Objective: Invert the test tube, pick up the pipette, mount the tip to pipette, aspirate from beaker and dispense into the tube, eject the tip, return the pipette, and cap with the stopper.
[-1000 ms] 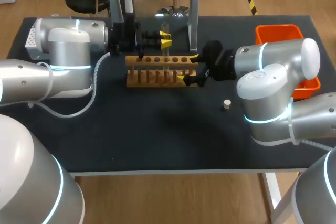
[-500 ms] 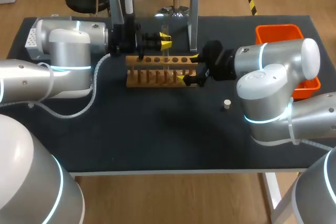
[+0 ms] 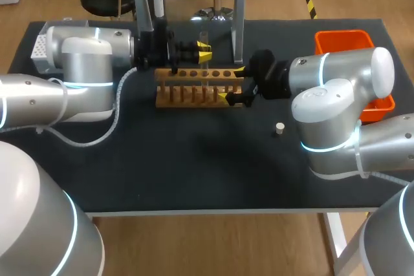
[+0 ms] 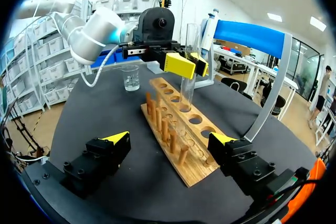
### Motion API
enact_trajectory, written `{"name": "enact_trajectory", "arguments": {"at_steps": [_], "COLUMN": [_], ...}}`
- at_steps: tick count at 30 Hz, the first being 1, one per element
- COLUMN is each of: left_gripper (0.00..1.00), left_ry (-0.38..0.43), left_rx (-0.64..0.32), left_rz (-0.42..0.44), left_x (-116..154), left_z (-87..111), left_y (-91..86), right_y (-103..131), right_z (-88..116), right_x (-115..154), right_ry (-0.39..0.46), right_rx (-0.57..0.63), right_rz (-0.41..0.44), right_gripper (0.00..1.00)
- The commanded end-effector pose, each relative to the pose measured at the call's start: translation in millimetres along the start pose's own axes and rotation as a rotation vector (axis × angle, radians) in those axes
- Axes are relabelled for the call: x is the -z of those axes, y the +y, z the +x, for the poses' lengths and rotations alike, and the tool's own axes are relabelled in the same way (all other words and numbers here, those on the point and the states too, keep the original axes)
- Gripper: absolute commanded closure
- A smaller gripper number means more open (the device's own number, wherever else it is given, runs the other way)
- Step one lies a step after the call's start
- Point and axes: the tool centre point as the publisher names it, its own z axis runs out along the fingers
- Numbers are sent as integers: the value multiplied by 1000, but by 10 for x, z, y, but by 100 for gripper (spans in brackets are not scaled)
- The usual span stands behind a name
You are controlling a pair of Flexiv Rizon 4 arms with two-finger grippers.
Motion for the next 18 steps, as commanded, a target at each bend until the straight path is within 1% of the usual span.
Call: {"name": "enact_trajectory", "arguments": {"at_steps": [1,11,18], "left_gripper": [100,100,100], "left_ry": [9,19,25], "left_rx": [1,0,-3], "left_rz": [2,1,-17], "left_x": [-14,-23,-24], "left_z": [-33,-49,-42], "left_y": [34,58,69], "right_y": [4,4,4], "right_z": [-6,-6,-6], "right_x": [10,10,10], "right_ry": [3,3,3], "right_rx": [0,0,0], "right_rz": [2,2,2], "right_gripper": [0,0,0]}}
